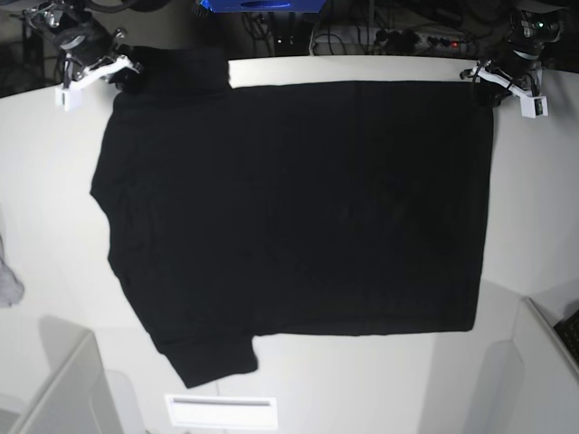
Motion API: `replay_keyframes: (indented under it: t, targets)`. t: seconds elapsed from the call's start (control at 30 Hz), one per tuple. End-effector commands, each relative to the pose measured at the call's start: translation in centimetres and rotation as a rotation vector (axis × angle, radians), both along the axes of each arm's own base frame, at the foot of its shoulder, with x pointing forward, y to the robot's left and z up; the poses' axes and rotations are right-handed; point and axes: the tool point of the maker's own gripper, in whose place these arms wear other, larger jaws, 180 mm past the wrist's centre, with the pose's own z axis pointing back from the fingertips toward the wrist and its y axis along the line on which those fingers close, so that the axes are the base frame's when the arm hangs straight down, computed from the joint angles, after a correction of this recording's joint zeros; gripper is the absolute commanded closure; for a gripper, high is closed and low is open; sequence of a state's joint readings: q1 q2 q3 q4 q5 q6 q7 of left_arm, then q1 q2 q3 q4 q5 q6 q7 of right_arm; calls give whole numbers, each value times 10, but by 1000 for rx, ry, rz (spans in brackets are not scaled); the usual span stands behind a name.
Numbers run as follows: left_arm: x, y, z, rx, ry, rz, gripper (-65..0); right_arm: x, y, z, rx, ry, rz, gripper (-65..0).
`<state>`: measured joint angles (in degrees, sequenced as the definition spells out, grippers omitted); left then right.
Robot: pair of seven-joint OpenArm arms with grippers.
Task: Fold the T-shirt properly
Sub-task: 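Grasp the shoulder corners with both grippers and pull them apart, then lift the shoulder edge with both grippers and fold it toward the hem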
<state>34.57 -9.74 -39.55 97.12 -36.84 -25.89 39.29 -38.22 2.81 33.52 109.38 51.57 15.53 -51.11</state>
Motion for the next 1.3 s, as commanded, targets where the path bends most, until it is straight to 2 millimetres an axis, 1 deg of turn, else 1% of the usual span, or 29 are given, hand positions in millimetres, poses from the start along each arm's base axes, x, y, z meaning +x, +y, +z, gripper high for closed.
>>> replay_keyframes:
  t: [0.0,0.17,0.3,0.53,0.63,0.7,0.83,0.9,0.97,1.0,1.07,1.17,1.27]
  targets:
    - [6,4,10,12,-36,-5,0,8,-1,10,-7,-39,13,0]
    - [22,-3,29,36,-92,-38,0,28,4,16,3,-50,58,0]
    - [36,-4,39,46,-133,-44,0,46,9,22,18,-67,88,0]
    - [43,-3,40,46,-150,-39,0,72,13,33,25,-111,109,0]
    - [51,-3,43,45,-169,-36,0,81,14,38,25,-127,117,0]
    - [50,1,40,40,-159,-13,0,88,15,42,25,-142,124,0]
    - [59,8,43,45,-175,35,0,101,16,48,28,-167,128,0]
    - [61,8,44,43,-181,38,0,104,16,49,40,-163,107,0]
    - [66,8,46,43,-193,38,0,113,14,53,53,-171,76,0]
    - [68,8,46,39,-191,38,0,116,13,53,59,-172,68,0]
    - [67,7,39,21,-144,36,0,124,12,57,64,-188,63,0]
    - [73,6,31,-10,-98,37,0,133,12,57,78,-195,56,0]
    - [82,6,33,-16,-114,40,0,141,10,51,103,-186,45,0]
